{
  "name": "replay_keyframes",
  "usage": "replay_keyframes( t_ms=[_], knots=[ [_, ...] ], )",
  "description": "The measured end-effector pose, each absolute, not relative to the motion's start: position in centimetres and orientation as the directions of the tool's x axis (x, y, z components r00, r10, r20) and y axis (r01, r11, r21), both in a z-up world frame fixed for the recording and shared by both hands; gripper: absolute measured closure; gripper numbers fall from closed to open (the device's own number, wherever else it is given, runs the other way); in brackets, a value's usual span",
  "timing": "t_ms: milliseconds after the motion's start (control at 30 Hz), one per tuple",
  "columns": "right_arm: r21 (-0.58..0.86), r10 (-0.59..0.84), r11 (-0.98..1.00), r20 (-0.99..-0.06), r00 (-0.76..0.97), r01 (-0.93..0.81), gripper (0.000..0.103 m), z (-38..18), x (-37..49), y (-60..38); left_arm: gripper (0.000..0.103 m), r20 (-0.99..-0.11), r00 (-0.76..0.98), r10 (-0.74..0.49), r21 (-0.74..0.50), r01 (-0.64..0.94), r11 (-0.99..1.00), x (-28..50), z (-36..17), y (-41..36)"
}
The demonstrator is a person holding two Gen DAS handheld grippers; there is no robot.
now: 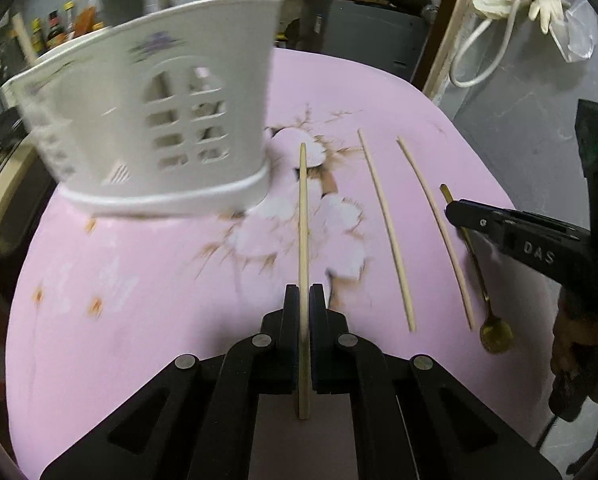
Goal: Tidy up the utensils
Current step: 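Close the right tool on the gold spoon handle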
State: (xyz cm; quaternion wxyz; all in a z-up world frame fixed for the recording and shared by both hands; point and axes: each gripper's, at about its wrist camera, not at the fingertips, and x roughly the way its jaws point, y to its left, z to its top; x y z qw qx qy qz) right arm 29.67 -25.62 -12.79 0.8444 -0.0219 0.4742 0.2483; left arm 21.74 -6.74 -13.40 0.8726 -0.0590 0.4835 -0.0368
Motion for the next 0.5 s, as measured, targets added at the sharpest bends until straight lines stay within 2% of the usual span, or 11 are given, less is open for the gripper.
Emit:
replay_keyframes(
  t_ms=[200,500],
  knots=[
    [0.175,0.377,0.886,-0.81,0.45,-0.429,0.095,-12.7,28.8,-25.3,0.1,-0.84,0.529,-0.123,-0.172,-0.044,0.984,19.9,-12.7,-5.9],
    [0.144,0.339,0.905,-0.813,0.474,-0.4,0.095,-12.7,28.5,-24.7,0.1,-0.843,0.508,-0.176,-0.219,-0.026,0.975,19.8,-12.4,-5.0]
  ],
)
